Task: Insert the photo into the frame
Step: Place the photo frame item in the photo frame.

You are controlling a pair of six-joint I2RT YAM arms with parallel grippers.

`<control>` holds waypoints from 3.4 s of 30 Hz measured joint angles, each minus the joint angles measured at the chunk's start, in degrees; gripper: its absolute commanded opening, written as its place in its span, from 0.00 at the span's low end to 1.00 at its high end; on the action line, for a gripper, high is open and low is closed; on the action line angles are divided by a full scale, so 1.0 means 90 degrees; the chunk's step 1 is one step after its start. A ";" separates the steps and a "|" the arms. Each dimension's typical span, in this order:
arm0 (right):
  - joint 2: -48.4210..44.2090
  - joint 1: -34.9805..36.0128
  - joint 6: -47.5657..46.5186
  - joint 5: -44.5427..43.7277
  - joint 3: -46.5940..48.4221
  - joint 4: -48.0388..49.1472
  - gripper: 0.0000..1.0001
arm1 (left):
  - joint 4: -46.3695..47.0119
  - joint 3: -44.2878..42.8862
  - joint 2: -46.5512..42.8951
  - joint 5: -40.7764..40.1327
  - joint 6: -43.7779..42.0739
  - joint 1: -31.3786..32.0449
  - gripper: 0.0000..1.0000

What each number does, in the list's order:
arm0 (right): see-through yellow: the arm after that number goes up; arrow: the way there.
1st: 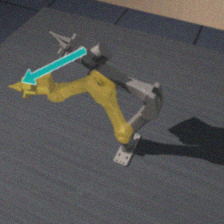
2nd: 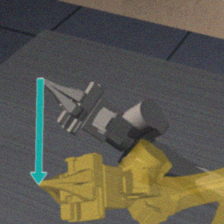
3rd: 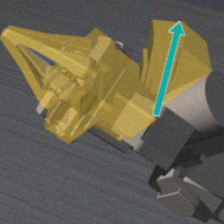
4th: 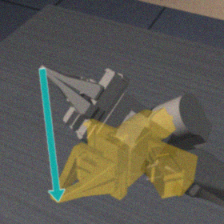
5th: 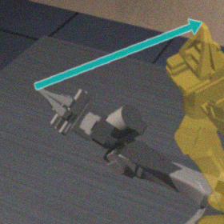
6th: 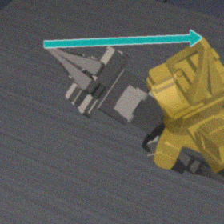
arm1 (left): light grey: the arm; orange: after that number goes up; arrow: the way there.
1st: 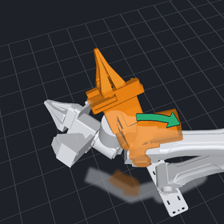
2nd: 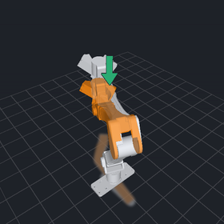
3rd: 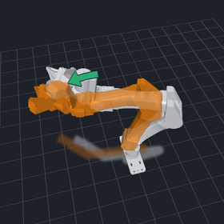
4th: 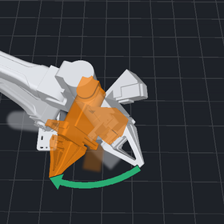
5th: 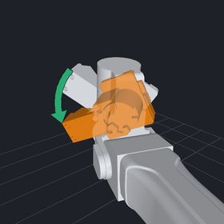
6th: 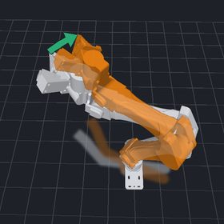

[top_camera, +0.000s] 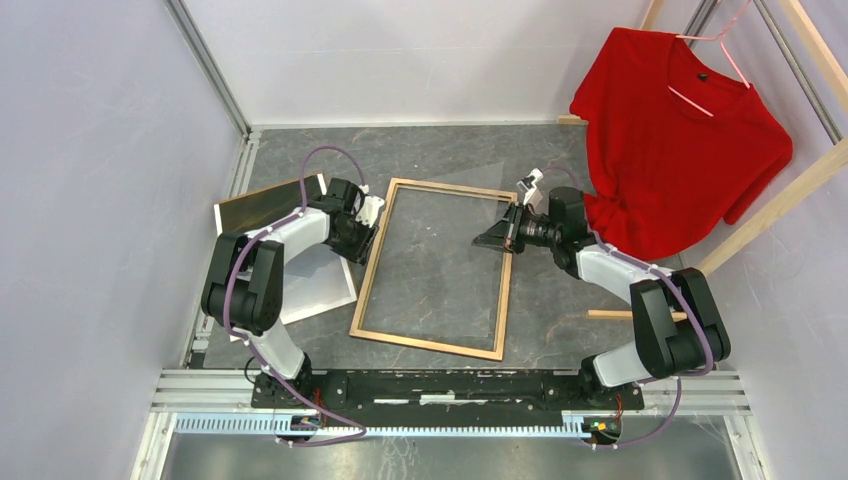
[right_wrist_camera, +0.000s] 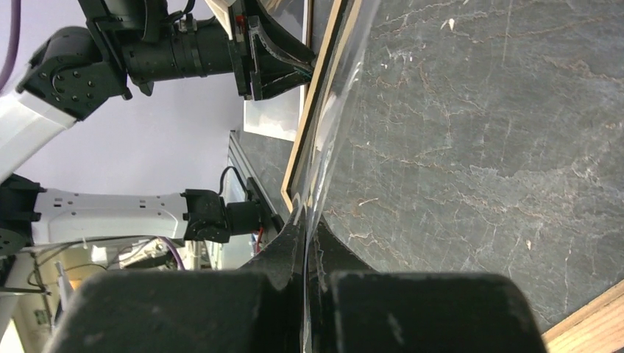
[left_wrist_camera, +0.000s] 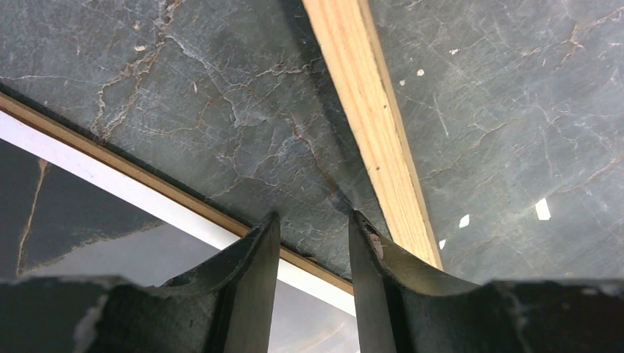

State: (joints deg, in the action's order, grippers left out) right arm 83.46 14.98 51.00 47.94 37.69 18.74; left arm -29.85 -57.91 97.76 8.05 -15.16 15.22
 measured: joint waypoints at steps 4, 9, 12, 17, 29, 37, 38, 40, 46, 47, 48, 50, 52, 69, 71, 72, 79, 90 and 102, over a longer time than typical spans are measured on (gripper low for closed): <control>0.0000 0.0151 -0.0216 -0.0049 0.0236 -0.0250 0.00 | 0.0002 0.0000 0.0000 -0.0005 0.0000 0.0002 0.46; 0.0000 0.0219 -0.0357 -0.0063 0.0299 -0.0406 0.00 | 0.0002 0.0000 0.0000 -0.0007 0.0000 0.0002 0.46; 0.0000 0.0219 -0.0408 -0.0085 0.0299 -0.0457 0.00 | 0.0002 0.0000 0.0000 -0.0015 0.0000 0.0002 0.46; 0.0000 0.0221 -0.0444 -0.0124 0.0299 -0.0522 0.00 | 0.0005 0.0000 0.0002 -0.0019 0.0000 0.0002 0.46; 0.0393 0.0209 -0.0486 -0.0500 0.0299 -0.0901 0.00 | 0.0002 0.0000 0.0000 -0.0090 -0.0002 0.0002 0.46; 0.0432 0.0206 -0.0549 -0.0520 0.0299 -0.0908 0.00 | 0.0002 0.0000 0.0000 -0.0112 0.0000 0.0002 0.46; 0.0440 0.0206 -0.0588 -0.0520 0.0306 -0.0920 0.00 | 0.0000 0.0000 0.0000 -0.0112 -0.0002 0.0002 0.46; 0.0491 0.0204 -0.0663 -0.0498 0.0376 -0.0986 0.00 | 0.0000 0.0000 0.0002 -0.0119 -0.0002 0.0002 0.46; 0.0663 0.0204 -0.0901 -0.0406 0.0622 -0.1120 0.00 | -0.0002 0.0000 0.0002 -0.0185 -0.0002 0.0002 0.46; 0.0697 0.0204 -0.0969 -0.0389 0.0670 -0.1161 0.00 | -0.0002 0.0000 0.0002 -0.0202 -0.0002 0.0002 0.46; 0.0719 0.0204 -0.1013 -0.0379 0.0707 -0.1200 0.00 | -0.0002 0.0000 0.0002 -0.0214 -0.0002 0.0002 0.46; 0.0780 0.0204 -0.1127 -0.0374 0.0833 -0.1350 0.01 | 0.0000 0.0000 0.0002 -0.0228 -0.0002 0.0002 0.46; 0.0811 0.0204 -0.1202 -0.0381 0.0913 -0.1438 0.02 | 0.0000 0.0000 0.0002 -0.0243 -0.0002 0.0002 0.46; 0.0838 0.0291 -0.0430 -0.0442 0.0486 -0.0614 0.16 | 0.0000 0.0000 0.0005 -0.0238 -0.0002 0.0002 0.46; 0.0850 0.0306 -0.0245 -0.0418 0.0420 -0.0474 0.31 | 0.0002 0.0000 0.0005 -0.0231 -0.0002 0.0010 0.46; 0.0869 0.0313 -0.0168 -0.0398 0.0415 -0.0430 0.42 | 0.0002 0.0000 0.0005 -0.0231 -0.0005 0.0017 0.46; 0.0894 0.0338 -0.0714 -0.0811 0.0818 -0.1336 0.83 | 0.0005 0.0002 0.0005 -0.0221 -0.0005 0.0044 0.46; 0.0903 0.0505 -0.2421 -0.2356 0.1967 -0.3699 0.98 | 0.0017 0.0010 0.0002 -0.0223 -0.0005 0.0044 0.46; 0.0954 0.0631 -0.3016 -0.3058 0.1967 -0.4459 0.98 | 0.0022 0.0012 0.0002 -0.0223 -0.0005 0.0044 0.46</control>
State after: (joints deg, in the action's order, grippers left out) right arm 92.05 20.67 23.86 20.43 55.40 -21.39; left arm -29.65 -57.80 97.78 6.04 -15.20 15.62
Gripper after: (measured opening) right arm 0.979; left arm 0.458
